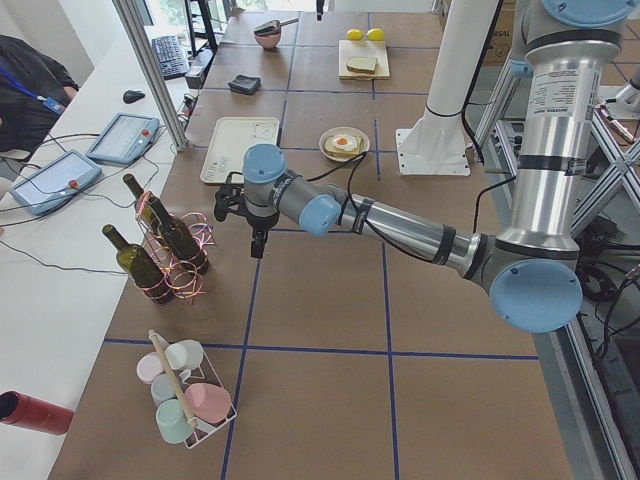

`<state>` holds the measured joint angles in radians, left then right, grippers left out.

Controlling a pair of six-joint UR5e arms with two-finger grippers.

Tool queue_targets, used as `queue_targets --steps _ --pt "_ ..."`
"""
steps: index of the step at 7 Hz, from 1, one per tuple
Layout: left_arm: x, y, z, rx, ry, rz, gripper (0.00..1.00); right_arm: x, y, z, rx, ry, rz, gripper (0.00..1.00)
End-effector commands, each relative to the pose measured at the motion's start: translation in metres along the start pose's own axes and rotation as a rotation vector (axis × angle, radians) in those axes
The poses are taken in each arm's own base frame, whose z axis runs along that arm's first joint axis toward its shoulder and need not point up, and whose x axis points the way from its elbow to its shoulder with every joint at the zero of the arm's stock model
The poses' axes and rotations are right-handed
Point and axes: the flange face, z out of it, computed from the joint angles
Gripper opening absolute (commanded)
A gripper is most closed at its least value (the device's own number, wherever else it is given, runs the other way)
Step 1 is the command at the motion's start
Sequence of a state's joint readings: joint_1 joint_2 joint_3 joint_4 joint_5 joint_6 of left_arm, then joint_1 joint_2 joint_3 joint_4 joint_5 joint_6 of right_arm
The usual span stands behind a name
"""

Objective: Make sandwich and place on tray

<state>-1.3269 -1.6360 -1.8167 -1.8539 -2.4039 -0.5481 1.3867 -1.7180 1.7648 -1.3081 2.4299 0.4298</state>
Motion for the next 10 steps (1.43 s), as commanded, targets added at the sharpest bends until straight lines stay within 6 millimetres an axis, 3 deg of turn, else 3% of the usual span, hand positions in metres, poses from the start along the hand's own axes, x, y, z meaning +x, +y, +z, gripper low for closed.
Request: queue_targets --steps 1,3,4,6,8,10 --pt "0.060 0.019 0.019 -0.039 0.078 -0.029 1.00 -0.039 0.038 0.047 0.049 -0.042 0.042 1.00" --pt "0.097 0.035 0.038 -0.053 0.138 -0.089 1.00 -0.059 0.074 0.074 0.063 -0.074 0.080 1.00" --pt "0.112 0.042 0.043 -0.065 0.161 -0.112 1.00 -0.056 0.103 0.084 0.043 -0.032 0.059 1.00" --pt "0.119 0.044 0.040 -0.059 0.172 -0.111 1.00 -0.045 0.156 0.075 -0.021 0.006 0.039 1.00" --pt "0.118 0.044 0.041 -0.051 0.164 -0.112 1.00 -0.038 0.176 0.083 -0.054 0.030 0.017 0.99" --pt "0.119 0.044 0.040 -0.050 0.165 -0.111 1.00 -0.042 0.182 0.095 -0.060 0.062 0.003 0.96"
